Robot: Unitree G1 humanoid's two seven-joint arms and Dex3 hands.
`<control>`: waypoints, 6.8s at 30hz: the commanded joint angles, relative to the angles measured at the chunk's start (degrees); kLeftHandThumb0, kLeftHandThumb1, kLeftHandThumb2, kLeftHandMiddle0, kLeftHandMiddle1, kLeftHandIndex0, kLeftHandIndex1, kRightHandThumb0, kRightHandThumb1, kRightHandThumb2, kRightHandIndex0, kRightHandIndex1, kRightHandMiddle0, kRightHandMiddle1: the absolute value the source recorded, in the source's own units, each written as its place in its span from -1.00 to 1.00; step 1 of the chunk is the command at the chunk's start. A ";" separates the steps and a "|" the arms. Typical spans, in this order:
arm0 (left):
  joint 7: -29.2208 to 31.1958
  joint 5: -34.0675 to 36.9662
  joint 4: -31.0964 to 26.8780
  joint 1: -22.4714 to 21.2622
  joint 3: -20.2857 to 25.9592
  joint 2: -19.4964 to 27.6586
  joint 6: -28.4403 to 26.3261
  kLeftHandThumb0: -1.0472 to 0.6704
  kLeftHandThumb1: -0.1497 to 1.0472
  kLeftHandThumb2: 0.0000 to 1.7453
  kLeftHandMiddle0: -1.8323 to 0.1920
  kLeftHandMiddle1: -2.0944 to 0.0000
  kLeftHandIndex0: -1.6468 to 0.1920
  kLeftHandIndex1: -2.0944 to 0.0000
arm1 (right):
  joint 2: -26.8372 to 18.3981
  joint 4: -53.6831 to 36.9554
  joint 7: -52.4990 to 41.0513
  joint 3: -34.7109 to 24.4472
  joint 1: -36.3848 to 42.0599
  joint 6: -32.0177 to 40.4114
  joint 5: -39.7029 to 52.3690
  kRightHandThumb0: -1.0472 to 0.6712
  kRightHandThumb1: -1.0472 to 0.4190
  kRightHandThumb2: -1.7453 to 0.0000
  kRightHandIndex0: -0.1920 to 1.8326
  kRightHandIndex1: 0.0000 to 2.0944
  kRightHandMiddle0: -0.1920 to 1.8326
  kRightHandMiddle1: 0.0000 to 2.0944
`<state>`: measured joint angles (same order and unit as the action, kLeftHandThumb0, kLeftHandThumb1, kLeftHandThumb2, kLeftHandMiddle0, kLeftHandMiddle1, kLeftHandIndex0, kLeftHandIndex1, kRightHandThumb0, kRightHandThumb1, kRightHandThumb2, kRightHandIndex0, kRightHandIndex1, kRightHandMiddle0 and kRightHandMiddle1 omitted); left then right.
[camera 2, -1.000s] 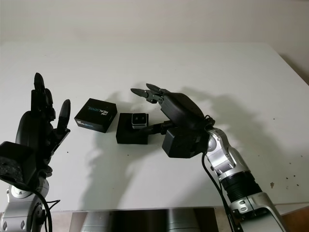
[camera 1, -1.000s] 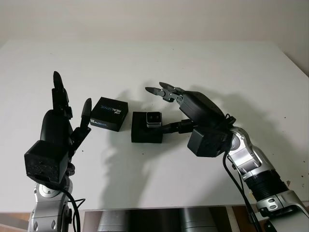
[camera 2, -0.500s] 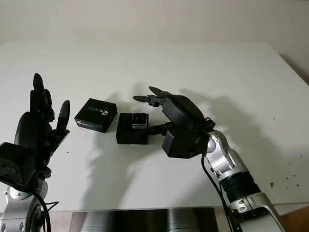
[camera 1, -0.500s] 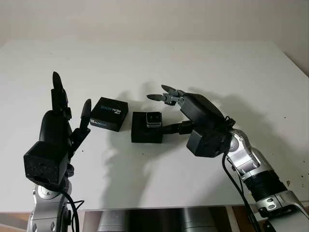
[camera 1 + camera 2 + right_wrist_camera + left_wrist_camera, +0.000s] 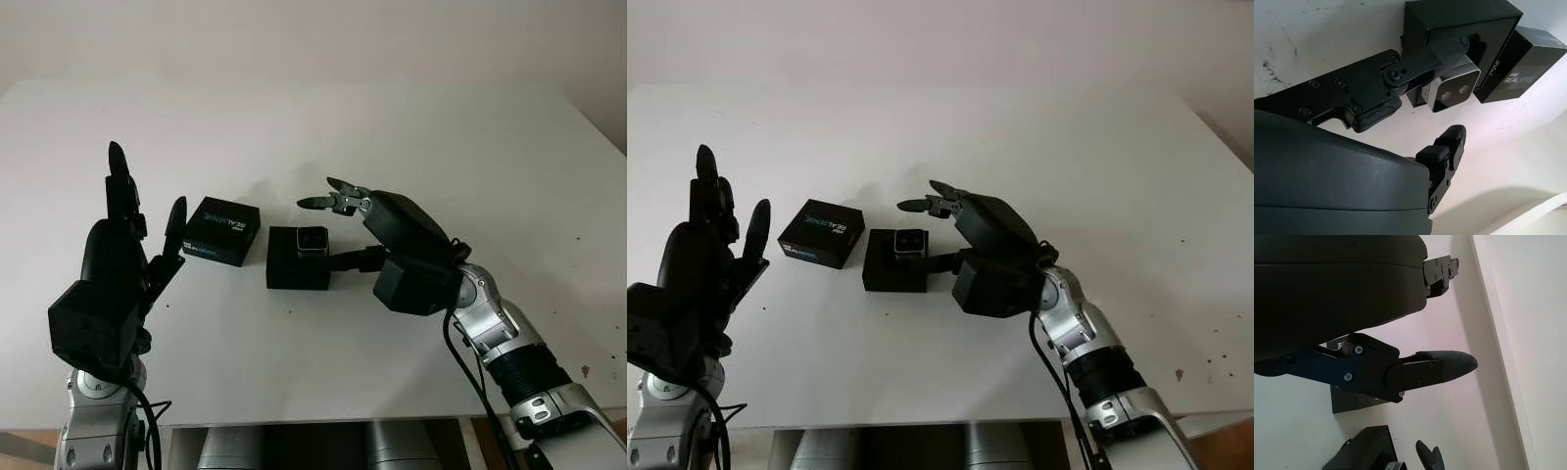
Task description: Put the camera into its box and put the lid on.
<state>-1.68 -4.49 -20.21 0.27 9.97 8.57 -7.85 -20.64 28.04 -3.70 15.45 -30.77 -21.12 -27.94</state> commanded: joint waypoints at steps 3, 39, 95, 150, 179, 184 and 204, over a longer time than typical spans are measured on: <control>0.10 -0.01 -0.34 -0.52 -0.06 0.30 0.18 -0.45 1.00 -0.43 0.99 0.95 1.00 1.00 | 0.53 1.15 1.21 -0.02 -1.33 -1.85 0.26 -0.56 -0.80 0.94 -0.53 -0.94 -0.55 -0.15; -1.09 -1.56 -0.66 0.35 -0.54 -0.57 1.29 -0.43 1.00 -0.42 0.99 0.95 1.00 0.99 | 0.26 1.69 -1.54 1.31 -1.65 0.90 -1.77 -0.41 -0.84 0.93 -0.57 -0.96 -0.57 -0.17; -0.40 -0.79 -2.19 1.95 0.27 -0.16 -0.50 -0.46 1.00 -0.45 0.98 0.95 1.00 0.99 | 8.59 12.57 -12.82 -5.53 -3.32 6.03 18.01 -0.33 -0.91 0.94 -0.46 -0.96 -0.56 0.51; -0.93 -0.07 -5.22 1.65 1.10 -0.89 -3.67 -0.46 1.00 -0.44 0.99 0.95 1.00 1.00 | 9.55 4.01 -18.25 -15.28 -7.80 13.21 30.96 -0.27 -0.89 0.94 -0.51 -0.95 -0.50 0.47; -1.93 -0.06 -4.58 1.66 1.12 -1.06 -3.57 -0.46 1.00 -0.44 1.00 0.95 1.00 1.00 | 11.43 8.09 -19.27 -8.67 -2.23 10.65 24.98 -0.33 -0.88 0.94 -0.50 -0.95 -0.50 0.53; -1.84 -0.58 -3.88 1.69 0.62 -0.99 -3.27 -0.48 1.00 -0.44 0.98 0.94 1.00 0.99 | 11.40 6.66 -19.11 -8.76 -0.32 12.70 25.09 -0.31 -0.88 0.94 -0.50 -0.95 -0.52 0.50; -1.90 -0.65 -3.12 1.93 -0.72 -1.78 -2.31 -0.48 1.00 -0.42 0.99 0.95 1.00 1.00 | 12.24 6.20 -12.10 -7.27 3.56 8.91 20.46 -0.32 -0.88 0.94 -0.48 -0.94 -0.52 0.50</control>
<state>-3.50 -5.42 -23.42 1.95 9.44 7.18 -10.83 -8.46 33.72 -16.34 7.82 -28.10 -11.22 -6.96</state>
